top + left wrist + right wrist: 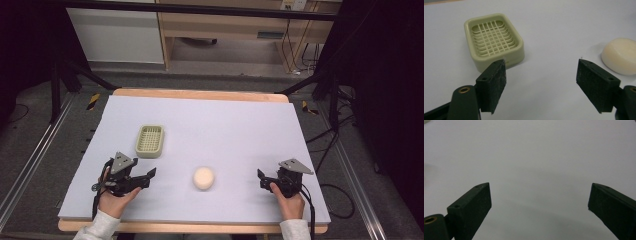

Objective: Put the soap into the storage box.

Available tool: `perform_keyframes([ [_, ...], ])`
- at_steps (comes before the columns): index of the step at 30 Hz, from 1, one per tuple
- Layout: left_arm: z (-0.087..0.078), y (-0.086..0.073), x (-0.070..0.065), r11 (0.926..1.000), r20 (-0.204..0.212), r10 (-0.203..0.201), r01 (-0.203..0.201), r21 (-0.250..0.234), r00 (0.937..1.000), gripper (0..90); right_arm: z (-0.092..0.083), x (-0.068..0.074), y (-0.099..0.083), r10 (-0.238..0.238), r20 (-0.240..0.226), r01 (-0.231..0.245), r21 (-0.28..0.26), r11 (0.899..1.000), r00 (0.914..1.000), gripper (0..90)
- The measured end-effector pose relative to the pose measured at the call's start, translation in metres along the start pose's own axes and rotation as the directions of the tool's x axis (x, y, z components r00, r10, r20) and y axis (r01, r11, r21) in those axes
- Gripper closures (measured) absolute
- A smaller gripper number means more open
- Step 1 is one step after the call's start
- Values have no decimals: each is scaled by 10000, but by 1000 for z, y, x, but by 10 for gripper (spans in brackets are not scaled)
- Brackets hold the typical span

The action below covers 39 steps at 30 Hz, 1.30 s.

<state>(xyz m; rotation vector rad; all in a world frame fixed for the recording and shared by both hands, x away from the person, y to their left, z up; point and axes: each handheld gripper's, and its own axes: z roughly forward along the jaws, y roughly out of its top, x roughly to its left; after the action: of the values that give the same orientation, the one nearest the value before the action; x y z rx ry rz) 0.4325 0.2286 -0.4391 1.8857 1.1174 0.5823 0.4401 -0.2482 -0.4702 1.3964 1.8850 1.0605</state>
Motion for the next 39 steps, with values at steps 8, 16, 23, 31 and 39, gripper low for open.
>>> perform_keyframes([
  [8,6,9,-9,10000,141,47,-46,-66,9999,230,0,-1,0,6,16,-6,-64,10000,10000,50],
  [16,16,14,-19,9997,347,202,-206,124,9992,226,-1,-3,1,-5,93,6,-109,9999,10000,50],
  [23,23,23,-32,9991,540,393,-400,118,9978,225,0,-3,1,-25,75,26,-91,10000,10000,50],
  [31,29,32,-45,9982,669,581,-590,116,9961,224,1,-1,1,-70,48,70,-46,10000,10000,49],
  [39,39,37,-58,9977,889,642,-659,154,9940,223,1,-2,1,-87,82,88,-47,10000,9999,49],
])
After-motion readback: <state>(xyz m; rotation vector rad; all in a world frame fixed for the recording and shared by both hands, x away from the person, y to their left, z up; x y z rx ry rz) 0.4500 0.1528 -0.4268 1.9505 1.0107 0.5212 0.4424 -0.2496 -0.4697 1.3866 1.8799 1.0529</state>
